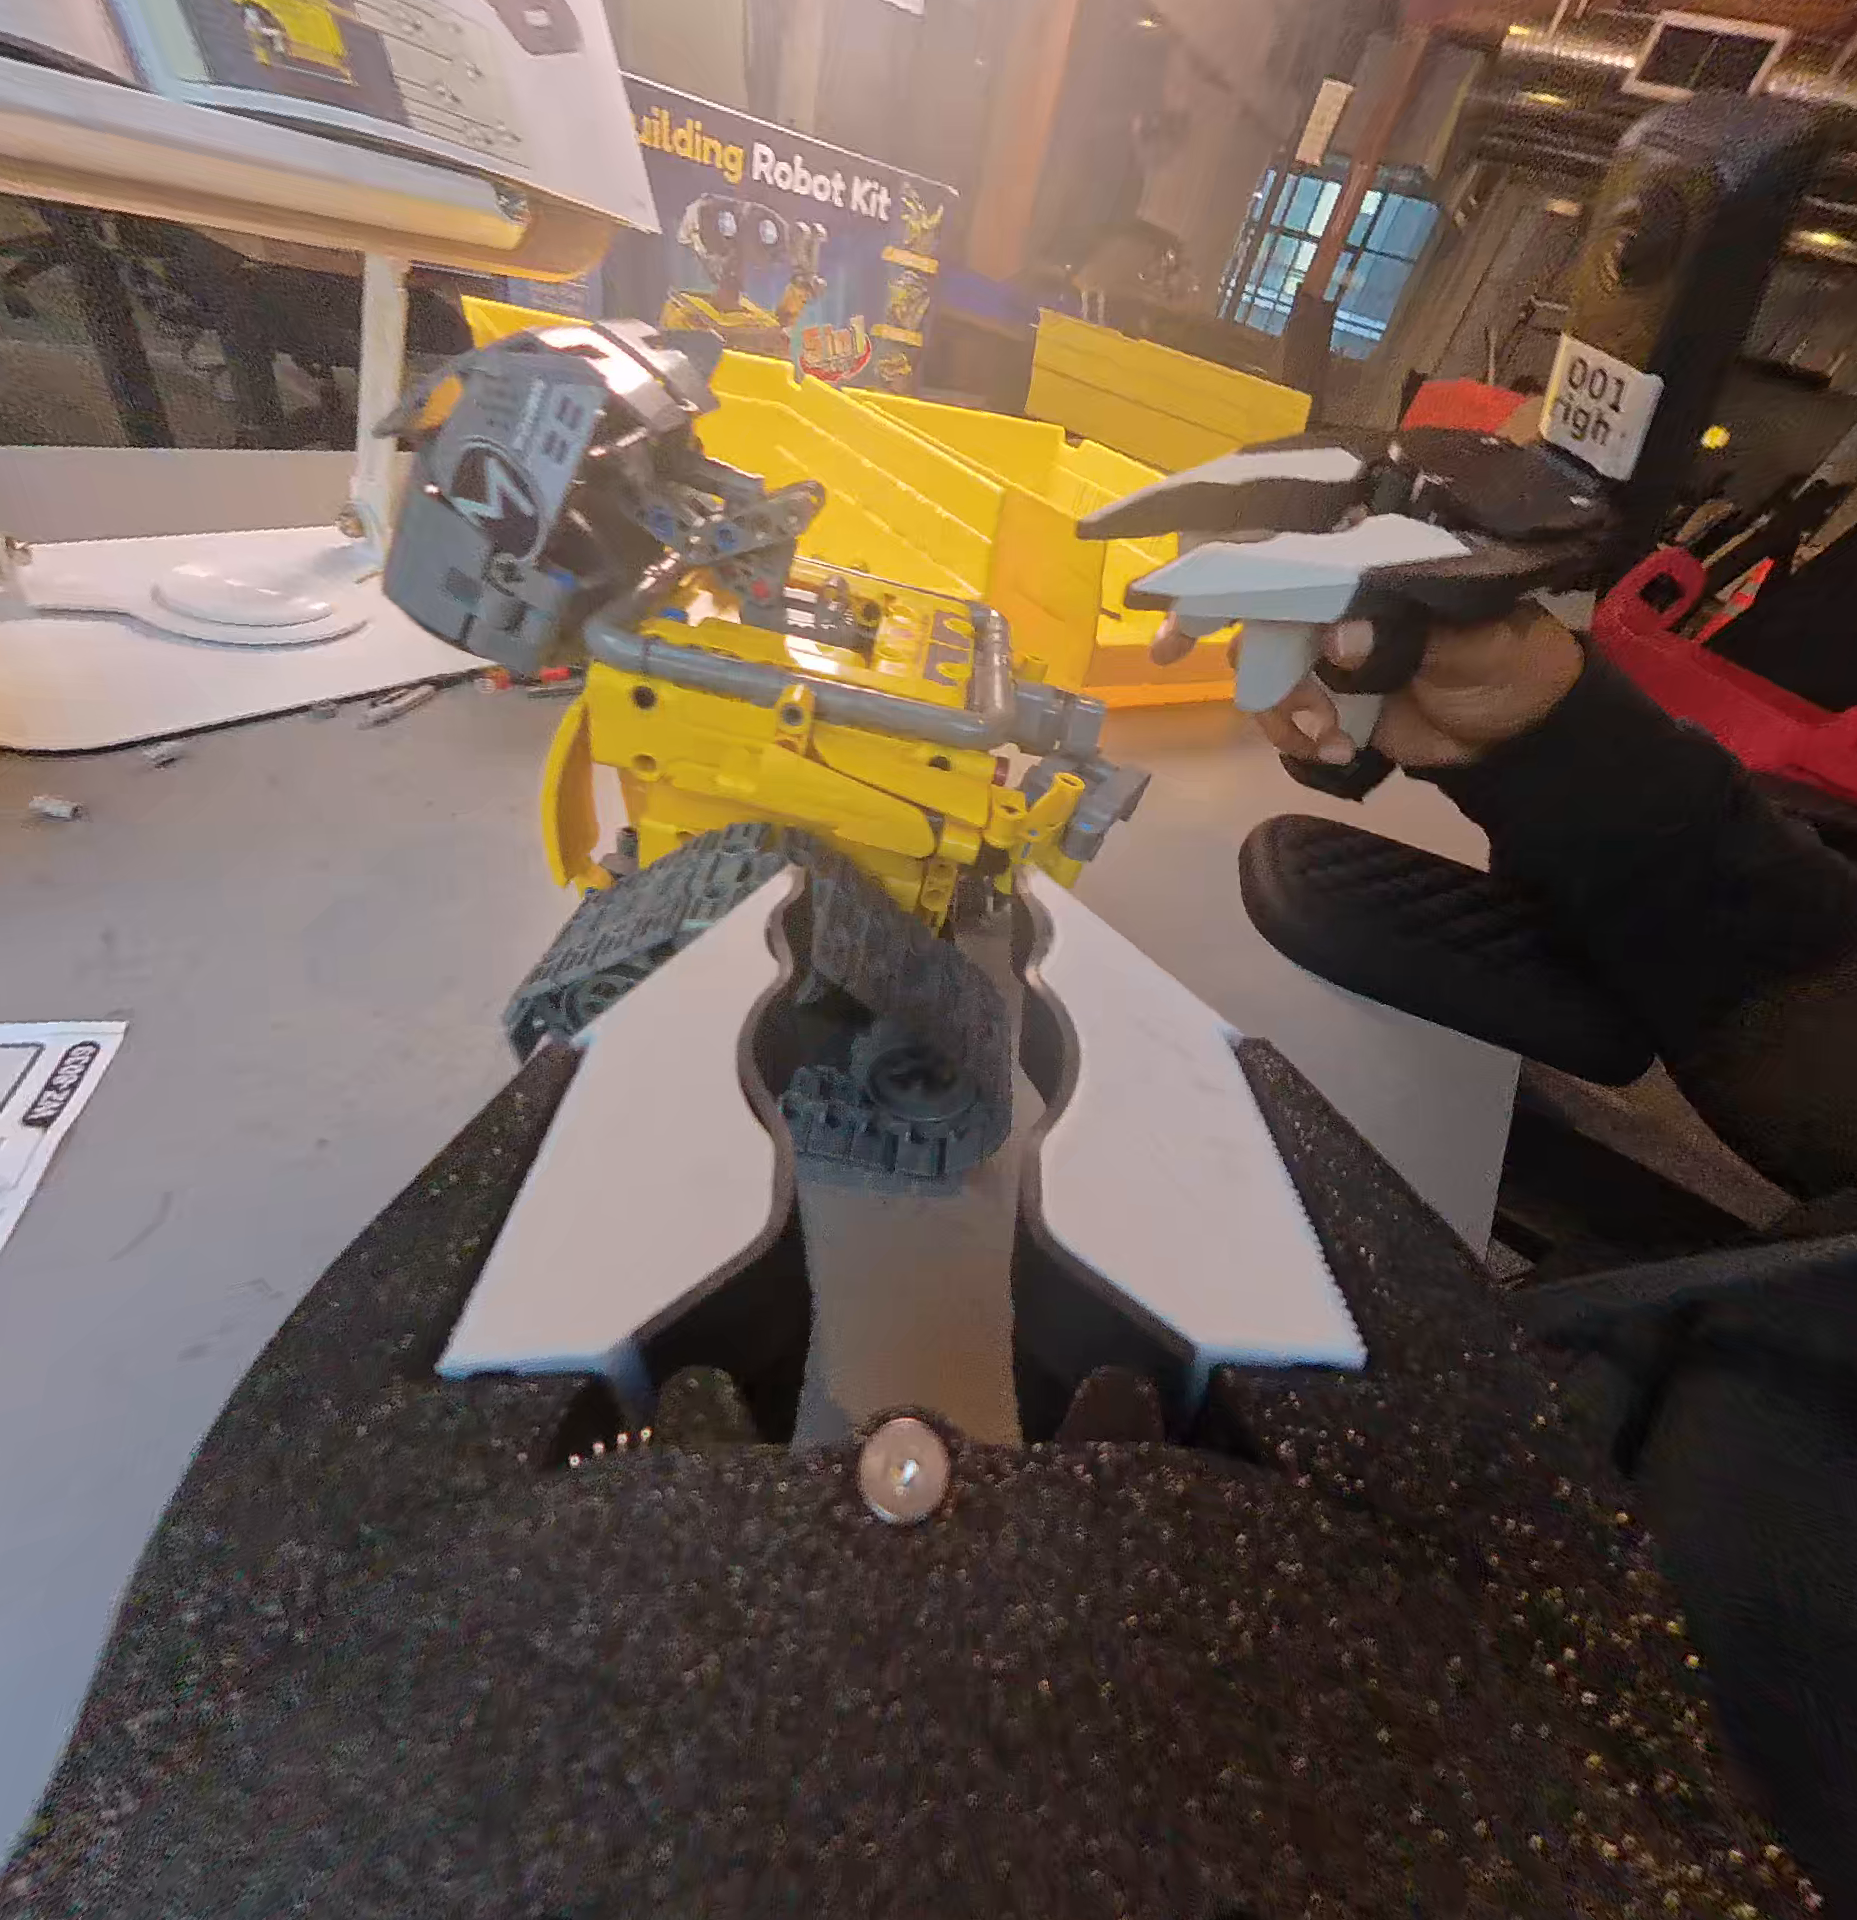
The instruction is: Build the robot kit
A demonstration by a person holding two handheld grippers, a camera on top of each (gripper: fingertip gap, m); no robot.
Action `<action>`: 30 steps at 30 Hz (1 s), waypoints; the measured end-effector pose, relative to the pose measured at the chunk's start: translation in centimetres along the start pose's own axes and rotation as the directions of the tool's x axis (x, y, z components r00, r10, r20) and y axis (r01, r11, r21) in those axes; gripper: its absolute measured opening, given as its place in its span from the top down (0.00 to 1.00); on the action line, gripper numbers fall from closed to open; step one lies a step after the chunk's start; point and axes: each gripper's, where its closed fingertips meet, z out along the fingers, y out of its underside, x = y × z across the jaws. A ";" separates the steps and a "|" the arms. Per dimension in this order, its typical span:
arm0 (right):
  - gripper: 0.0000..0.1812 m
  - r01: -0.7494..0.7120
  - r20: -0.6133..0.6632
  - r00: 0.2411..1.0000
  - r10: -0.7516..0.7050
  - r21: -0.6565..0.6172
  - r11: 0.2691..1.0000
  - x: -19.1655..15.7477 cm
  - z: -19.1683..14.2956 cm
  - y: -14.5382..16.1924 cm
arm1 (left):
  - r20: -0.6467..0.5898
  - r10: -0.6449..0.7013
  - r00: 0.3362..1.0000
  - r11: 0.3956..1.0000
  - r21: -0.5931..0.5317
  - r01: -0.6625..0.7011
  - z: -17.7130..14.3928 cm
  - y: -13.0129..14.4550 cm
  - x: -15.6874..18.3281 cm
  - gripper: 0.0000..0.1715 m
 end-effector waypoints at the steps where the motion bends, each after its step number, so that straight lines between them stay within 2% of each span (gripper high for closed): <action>1: 0.79 -0.015 -0.007 1.000 0.016 0.019 1.000 -0.6 -0.2 -0.4 | 0.018 -0.010 1.000 1.000 0.021 0.009 -0.5 -0.5 -0.6 0.74; 3: 0.74 -0.047 -0.037 0.998 0.050 0.065 0.997 -1.7 -0.6 -1.2 | 0.084 0.012 0.996 0.998 0.062 -0.017 -1.7 -1.3 -1.7 0.66; 6: 0.61 -0.105 -0.119 0.986 0.117 0.100 0.989 -3.0 -1.0 -1.3 | 0.221 0.077 0.972 0.993 0.073 -0.095 -3.5 -1.9 -3.1 0.57; 8: 0.52 -0.146 -0.202 0.966 0.161 0.087 0.986 -3.4 -1.6 -0.5 | 0.293 0.091 0.952 0.992 0.053 -0.112 -4.7 -1.7 -3.7 0.51; 10: 0.48 -0.145 -0.302 0.940 0.156 0.059 0.988 -3.3 -2.7 0.5 | 0.366 0.104 0.925 0.992 0.034 -0.125 -6.1 -1.5 -4.4 0.47; 13: 0.48 -0.108 -0.472 0.879 0.068 -0.057 0.993 -2.0 -5.7 2.9 | 0.424 0.113 0.899 0.993 -0.014 -0.118 -8.6 -0.6 -4.9 0.46; 18: 0.51 -0.204 -0.468 0.876 0.117 -0.140 0.969 -2.1 -8.0 4.7 | 0.429 0.051 0.902 0.998 -0.050 -0.032 -12.1 0.7 -4.7 0.44; 22: 0.52 -0.208 -0.470 0.878 0.096 -0.193 0.959 -2.3 -7.2 5.3 | 0.473 0.078 0.877 0.997 -0.054 -0.060 -13.7 0.7 -5.0 0.44; 30: 0.53 -0.235 -0.432 0.893 0.124 -0.214 0.948 -2.9 -4.7 7.1 | 0.484 0.083 0.871 0.996 -0.007 -0.092 -13.6 -0.1 -5.4 0.47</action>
